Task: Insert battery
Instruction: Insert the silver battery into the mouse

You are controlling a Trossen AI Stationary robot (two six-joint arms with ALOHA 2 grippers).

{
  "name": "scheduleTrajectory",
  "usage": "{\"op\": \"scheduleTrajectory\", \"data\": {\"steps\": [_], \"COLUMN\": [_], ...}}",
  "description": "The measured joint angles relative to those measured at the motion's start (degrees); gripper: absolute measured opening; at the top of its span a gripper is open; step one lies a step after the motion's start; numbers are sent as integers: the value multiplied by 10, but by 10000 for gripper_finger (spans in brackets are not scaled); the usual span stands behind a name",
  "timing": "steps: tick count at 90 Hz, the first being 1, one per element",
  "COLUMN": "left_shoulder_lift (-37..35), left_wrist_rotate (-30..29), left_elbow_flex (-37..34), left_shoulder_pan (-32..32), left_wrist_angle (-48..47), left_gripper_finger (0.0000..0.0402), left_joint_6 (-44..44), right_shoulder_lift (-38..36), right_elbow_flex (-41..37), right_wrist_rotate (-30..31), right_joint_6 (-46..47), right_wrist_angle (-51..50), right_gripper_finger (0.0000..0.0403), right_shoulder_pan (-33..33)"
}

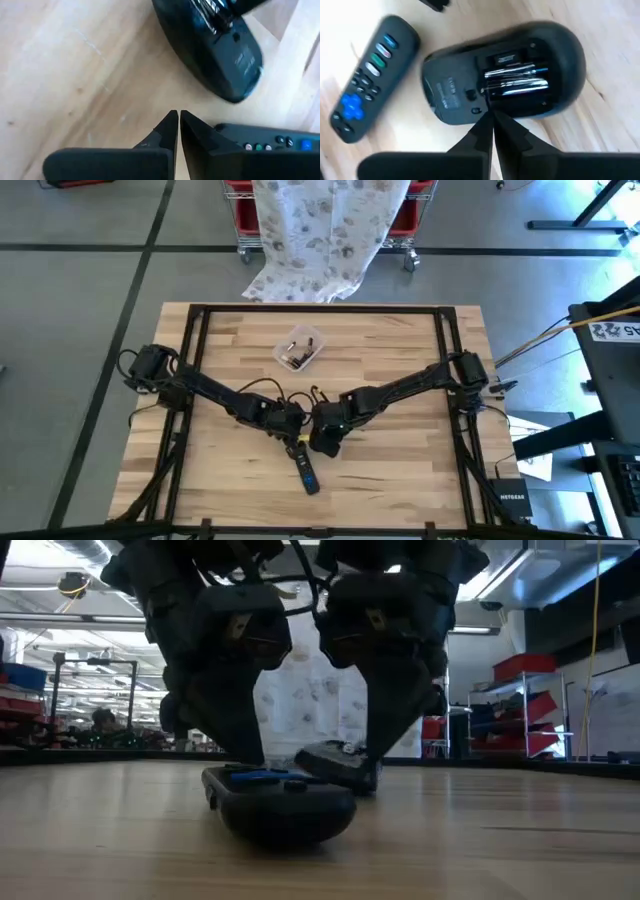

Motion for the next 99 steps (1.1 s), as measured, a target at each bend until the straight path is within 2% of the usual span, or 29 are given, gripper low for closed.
{"op": "scheduleTrajectory", "data": {"steps": [16, 63, 85, 99], "left_shoulder_lift": [0, 0, 0, 0], "left_wrist_rotate": [0, -3, 0, 2], "left_elbow_flex": [0, 0, 0, 0], "left_shoulder_pan": [0, -3, -9, -22], "left_wrist_angle": [5, 14, 18, 28], "left_gripper_finger": [1, 1, 3, 24], "left_joint_6": [-1, 8, 75, 121], "right_shoulder_lift": [-1, -8, -12, -15], "right_elbow_flex": [-2, 18, 22, 22], "right_wrist_rotate": [16, 9, -42, -95], "right_joint_6": [-9, -39, -45, -45], "right_wrist_angle": [-9, -20, -12, -9], "right_gripper_finger": [0, 0, 0, 0], "right_shoulder_pan": [-8, -25, -25, -23]}}
